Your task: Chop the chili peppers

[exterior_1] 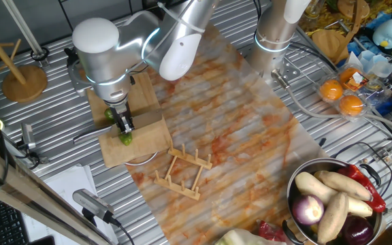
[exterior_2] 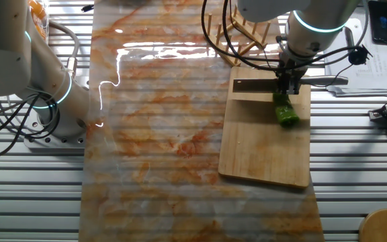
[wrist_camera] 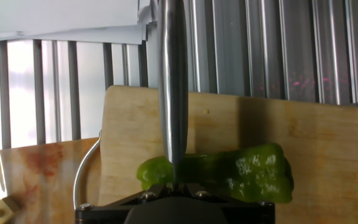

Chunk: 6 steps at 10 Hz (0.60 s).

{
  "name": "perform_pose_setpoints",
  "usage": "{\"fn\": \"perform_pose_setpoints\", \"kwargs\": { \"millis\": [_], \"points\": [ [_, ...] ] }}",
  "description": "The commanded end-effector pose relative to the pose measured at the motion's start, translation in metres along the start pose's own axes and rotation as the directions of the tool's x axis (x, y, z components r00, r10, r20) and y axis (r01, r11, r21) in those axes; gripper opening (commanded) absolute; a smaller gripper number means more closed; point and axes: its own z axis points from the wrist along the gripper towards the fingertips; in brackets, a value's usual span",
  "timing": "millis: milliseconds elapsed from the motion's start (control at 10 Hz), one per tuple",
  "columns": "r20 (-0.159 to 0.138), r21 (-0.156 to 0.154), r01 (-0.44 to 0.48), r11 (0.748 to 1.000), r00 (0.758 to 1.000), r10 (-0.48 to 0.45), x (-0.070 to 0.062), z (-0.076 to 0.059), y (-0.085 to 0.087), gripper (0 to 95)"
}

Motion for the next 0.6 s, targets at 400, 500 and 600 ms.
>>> {"fn": "perform_pose_setpoints", "kwargs": {
  "millis": [400,500,600],
  "points": [
    [-0.011,0.002,0.007,1.000,1.000,-0.007,-0.008,0.006,-0.001,0.0],
    [-0.022,0.001,0.017,1.000,1.000,-0.017,-0.009,0.011,-0.002,0.0],
    [-0.033,-0.003,0.019,1.000,0.999,-0.019,-0.010,0.012,-0.002,0.0]
  ]
}}
